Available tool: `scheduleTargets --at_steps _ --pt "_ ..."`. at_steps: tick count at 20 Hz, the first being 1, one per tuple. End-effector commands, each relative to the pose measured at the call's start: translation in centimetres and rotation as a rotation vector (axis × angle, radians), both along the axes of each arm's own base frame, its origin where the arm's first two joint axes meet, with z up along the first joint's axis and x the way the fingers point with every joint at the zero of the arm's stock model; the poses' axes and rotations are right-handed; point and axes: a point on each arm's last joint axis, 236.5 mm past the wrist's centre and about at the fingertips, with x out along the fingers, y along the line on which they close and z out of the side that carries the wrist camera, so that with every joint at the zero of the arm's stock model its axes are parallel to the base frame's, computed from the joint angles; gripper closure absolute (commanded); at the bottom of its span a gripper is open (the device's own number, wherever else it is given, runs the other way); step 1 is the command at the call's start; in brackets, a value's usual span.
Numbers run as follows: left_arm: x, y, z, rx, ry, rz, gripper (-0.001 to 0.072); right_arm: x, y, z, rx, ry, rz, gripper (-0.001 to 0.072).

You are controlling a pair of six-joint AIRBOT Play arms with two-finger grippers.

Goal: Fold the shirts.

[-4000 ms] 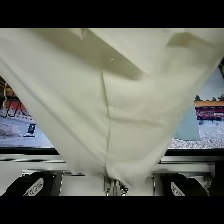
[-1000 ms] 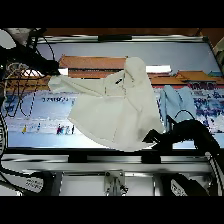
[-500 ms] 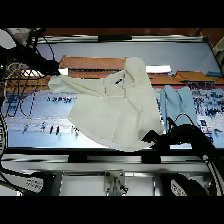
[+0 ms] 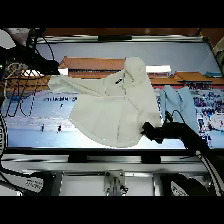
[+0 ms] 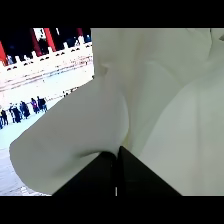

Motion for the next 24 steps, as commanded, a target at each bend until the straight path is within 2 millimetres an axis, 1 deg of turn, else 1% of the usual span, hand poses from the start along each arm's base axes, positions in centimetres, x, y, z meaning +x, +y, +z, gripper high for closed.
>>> scheduleTargets --at_steps 1,2,3,4,5,6,7,8,9,10,11,12,13,14,15,16,17,18,19,20,22,24 --pt "0.8 1.2 0.9 -0.002 -0.036 0.030 0.0677 5.9 0.5 4.9 -0.009 -0.194 0.036 0.0650" --pt "1.2 1.8 1.9 -0.009 -0.065 0.054 0.0678 7.7 0.6 7.6 -0.030 -0.271 0.092 0.0650" --pt "1.7 2.3 3.4 -0.021 -0.107 0.086 0.0678 9.4 0.6 10.7 -0.055 -0.349 0.139 0.0650" --pt "2.2 2.9 5.9 -0.037 -0.180 0.120 0.0678 11.2 0.5 14.8 -0.089 -0.451 0.181 0.0651" --pt "2.6 3.3 9.1 -0.056 -0.283 0.147 0.0678 12.7 0.3 19.5 -0.127 -0.567 0.214 0.0651" --pt "2.8 3.7 13.7 -0.083 -0.429 0.174 0.0678 13.9 0.0 24.8 -0.170 -0.697 0.234 0.0651" --pt "2.2 4.2 19.4 -0.122 -0.599 0.218 0.0678 14.7 -0.7 31.3 -0.226 -0.846 0.231 0.0651" --pt "0.9 4.8 25.6 -0.177 -0.775 0.267 0.0678 14.7 -1.7 37.8 -0.293 -0.994 0.217 0.0651" --pt "-1.8 5.6 32.6 -0.246 -0.981 0.315 0.0678 14.0 -2.6 43.6 -0.357 -1.121 0.195 0.0650" --pt "-5.4 6.3 39.1 -0.302 -1.177 0.342 0.0678 12.8 -3.6 48.8 -0.411 -1.229 0.164 0.0650" --pt "-10.2 7.0 45.2 -0.359 -1.377 0.361 0.0678 11.2 -4.5 53.7 -0.453 -1.328 0.122 0.0650" --pt "-15.0 7.5 49.7 -0.398 -1.542 0.368 0.0678 9.7 -5.2 57.2 -0.474 -1.399 0.087 0.0650" --pt "-19.9 8.0 53.2 -0.428 -1.682 0.371 0.0678 8.1 -5.5 59.9 -0.482 -1.449 0.062 0.0650" --pt "-23.8 8.2 55.2 -0.439 -1.774 0.370 0.0678 6.9 -5.6 61.3 -0.478 -1.472 0.056 0.0650" --pt "-26.9 8.5 56.4 -0.429 -1.834 0.373 0.0678 6.1 -5.5 61.6 -0.476 -1.464 0.065 0.0650" --pt "-29.4 8.7 57.1 -0.400 -1.875 0.377 0.0678 5.5 -5.4 60.8 -0.472 -1.422 0.088 0.0650" --pt "-31.1 9.0 57.4 -0.357 -1.904 0.388 0.0678 5.2 -5.2 59.3 -0.470 -1.360 0.117 0.0650" --pt "-31.9 9.4 57.3 -0.297 -1.914 0.407 0.0678 4.8 -5.1 57.1 -0.471 -1.273 0.160 0.0650" --pt "-32.1 9.7 56.8 -0.251 -1.895 0.421 0.0678 4.4 -4.9 54.6 -0.465 -1.173 0.201 0.0650" --pt "-31.5 9.8 55.8 -0.225 -1.842 0.427 0.0678 4.2 -4.9 52.3 -0.454 -1.077 0.226 0.0649" --pt "-28.6 9.6 52.3 -0.186 -1.664 0.426 0.0678 3.6 -4.6 46.1 -0.420 -0.842 0.291 0.0649" --pt "-25.0 9.7 47.9 -0.152 -1.481 0.428 0.0678 3.4 -4.9 39.8 -0.415 -0.640 0.344 0.0649"
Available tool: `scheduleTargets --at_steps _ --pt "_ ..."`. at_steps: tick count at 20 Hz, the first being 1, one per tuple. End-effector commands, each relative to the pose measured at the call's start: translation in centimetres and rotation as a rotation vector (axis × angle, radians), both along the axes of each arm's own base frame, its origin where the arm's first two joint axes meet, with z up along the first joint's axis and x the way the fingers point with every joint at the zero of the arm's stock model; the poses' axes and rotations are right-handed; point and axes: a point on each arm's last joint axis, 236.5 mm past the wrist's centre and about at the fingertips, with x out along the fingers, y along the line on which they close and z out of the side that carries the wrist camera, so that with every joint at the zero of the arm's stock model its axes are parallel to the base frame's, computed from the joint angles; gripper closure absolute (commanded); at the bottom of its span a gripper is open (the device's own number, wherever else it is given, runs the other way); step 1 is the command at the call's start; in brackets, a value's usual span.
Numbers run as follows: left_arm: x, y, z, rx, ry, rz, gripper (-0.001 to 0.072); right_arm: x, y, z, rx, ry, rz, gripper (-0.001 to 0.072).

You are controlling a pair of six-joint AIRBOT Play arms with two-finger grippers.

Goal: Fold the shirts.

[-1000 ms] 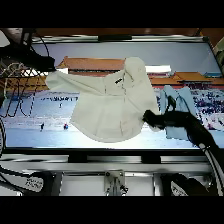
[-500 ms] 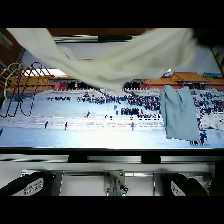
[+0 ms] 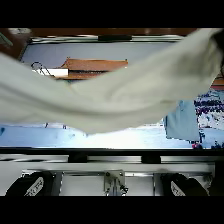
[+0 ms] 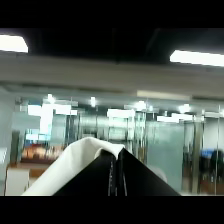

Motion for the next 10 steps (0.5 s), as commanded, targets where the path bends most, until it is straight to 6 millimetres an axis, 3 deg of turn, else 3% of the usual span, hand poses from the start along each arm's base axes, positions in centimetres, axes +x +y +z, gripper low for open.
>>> scheduleTargets --at_steps 1,3,5,10 --pt "4.4 0.4 -7.2 0.007 0.291 0.013 0.0678 -2.0 -0.4 -11.3 -0.054 0.397 0.005 0.0650" --pt "7.9 0.5 -12.5 -0.005 0.457 -0.001 0.0678 -1.0 -0.3 -17.4 -0.050 0.503 -0.007 0.0649" --pt "11.2 0.2 -17.6 -0.035 0.584 -0.042 0.0678 1.5 -0.3 -22.0 -0.016 0.487 -0.051 0.0649" --pt "18.8 -0.8 -28.3 -0.162 0.728 -0.140 0.0678 9.1 -0.9 -29.7 0.126 0.443 -0.223 0.0649"
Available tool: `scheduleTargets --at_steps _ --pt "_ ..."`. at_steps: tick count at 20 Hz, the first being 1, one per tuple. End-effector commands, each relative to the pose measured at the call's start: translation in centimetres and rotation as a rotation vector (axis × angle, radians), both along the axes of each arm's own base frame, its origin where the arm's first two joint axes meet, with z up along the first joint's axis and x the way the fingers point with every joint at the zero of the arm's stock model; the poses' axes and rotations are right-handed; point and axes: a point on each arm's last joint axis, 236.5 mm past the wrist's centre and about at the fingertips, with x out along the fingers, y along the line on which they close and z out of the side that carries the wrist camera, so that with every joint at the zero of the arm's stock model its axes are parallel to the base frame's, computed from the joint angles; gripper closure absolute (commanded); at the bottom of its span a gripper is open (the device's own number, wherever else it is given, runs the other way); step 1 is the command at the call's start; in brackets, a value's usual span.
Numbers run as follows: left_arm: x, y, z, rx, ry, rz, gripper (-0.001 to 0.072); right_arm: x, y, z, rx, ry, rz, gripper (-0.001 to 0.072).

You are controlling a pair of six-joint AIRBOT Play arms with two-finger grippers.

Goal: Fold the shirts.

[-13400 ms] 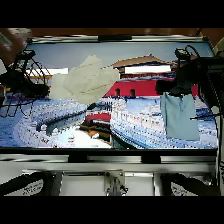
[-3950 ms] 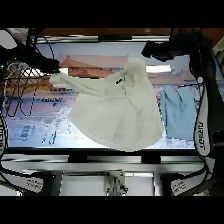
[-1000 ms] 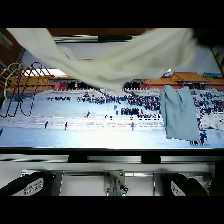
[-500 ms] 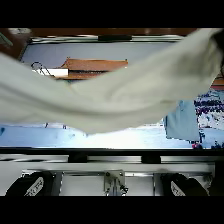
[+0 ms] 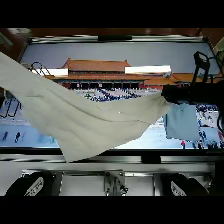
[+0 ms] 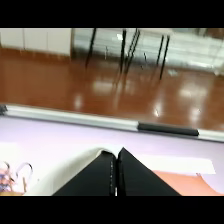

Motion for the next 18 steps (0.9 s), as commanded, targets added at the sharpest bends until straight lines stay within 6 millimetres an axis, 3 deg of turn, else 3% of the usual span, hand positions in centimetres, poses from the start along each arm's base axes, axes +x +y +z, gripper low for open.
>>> scheduleTargets --at_steps 1,5,7,8,9,10,12,15,16,18 --pt "4.7 -1.5 -7.4 -0.125 0.100 -0.057 0.0678 5.6 -1.0 -5.1 0.071 -0.059 -0.153 0.0649" --pt "8.6 -4.1 -12.4 -0.146 0.207 -0.117 0.0678 11.3 -4.8 -5.3 0.284 -0.183 -0.424 0.0649" --pt "9.7 -5.0 -14.9 -0.147 0.271 -0.136 0.0678 11.8 -5.7 -5.9 0.340 -0.171 -0.482 0.0631" --pt "10.1 -5.4 -16.1 -0.147 0.302 -0.145 0.0677 11.3 -5.5 -6.8 0.332 -0.132 -0.474 0.0585" --pt "10.4 -5.9 -17.1 -0.146 0.333 -0.156 0.0678 10.5 -5.1 -7.6 0.318 -0.086 -0.447 0.0334" --pt "10.5 -6.3 -17.9 -0.144 0.356 -0.164 0.0678 9.7 -4.5 -8.0 0.305 -0.048 -0.408 0.0158" --pt "10.1 -6.5 -18.5 -0.141 0.389 -0.173 0.0677 7.4 -3.7 -7.1 0.235 0.010 -0.259 0.0148" --pt "9.3 -6.6 -18.2 -0.115 0.393 -0.185 0.0678 1.4 -2.8 -6.0 0.184 0.171 -0.087 0.0148" --pt "9.1 -6.6 -18.1 -0.100 0.391 -0.190 0.0677 -0.8 -2.1 -6.9 0.192 0.250 -0.049 0.0148" --pt "8.7 -6.7 -18.2 -0.094 0.405 -0.198 0.0677 -4.8 1.8 -10.3 0.272 0.391 0.007 0.0147"
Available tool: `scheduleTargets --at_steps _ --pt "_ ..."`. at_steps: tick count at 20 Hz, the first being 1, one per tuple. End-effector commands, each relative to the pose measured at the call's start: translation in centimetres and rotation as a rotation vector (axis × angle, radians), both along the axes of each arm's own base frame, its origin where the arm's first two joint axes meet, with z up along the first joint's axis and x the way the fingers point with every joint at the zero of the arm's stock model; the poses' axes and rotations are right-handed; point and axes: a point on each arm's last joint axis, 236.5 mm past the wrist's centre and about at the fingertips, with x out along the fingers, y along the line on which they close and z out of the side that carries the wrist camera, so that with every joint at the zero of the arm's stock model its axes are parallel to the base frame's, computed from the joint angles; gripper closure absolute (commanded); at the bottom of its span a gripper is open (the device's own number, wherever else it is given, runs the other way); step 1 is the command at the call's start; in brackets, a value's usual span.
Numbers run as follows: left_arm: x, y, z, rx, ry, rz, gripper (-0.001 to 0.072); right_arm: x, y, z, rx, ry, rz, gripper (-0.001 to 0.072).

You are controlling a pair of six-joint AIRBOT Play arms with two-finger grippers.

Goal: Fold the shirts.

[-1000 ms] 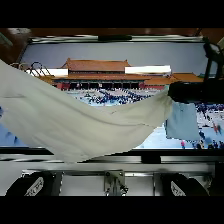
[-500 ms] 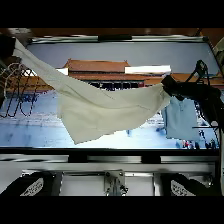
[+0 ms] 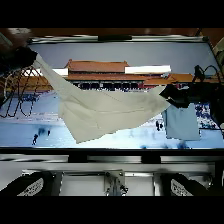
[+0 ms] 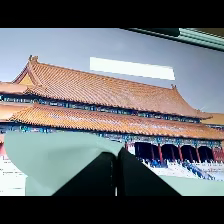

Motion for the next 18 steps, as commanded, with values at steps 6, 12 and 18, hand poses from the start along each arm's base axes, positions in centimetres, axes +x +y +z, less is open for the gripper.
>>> scheduleTargets --at_steps 6,12,18 --pt "-1.6 -0.5 0.1 0.026 0.025 -0.034 0.0677 -7.6 8.8 -10.8 0.166 0.240 0.016 0.0048" --pt "-1.6 -0.5 0.2 0.025 0.024 -0.034 0.0677 -8.0 12.0 -13.6 0.190 0.287 0.041 0.0048" --pt "-1.6 -0.5 0.2 0.024 0.020 -0.033 0.0677 -5.0 12.1 -13.3 0.206 0.206 -0.095 0.0650"
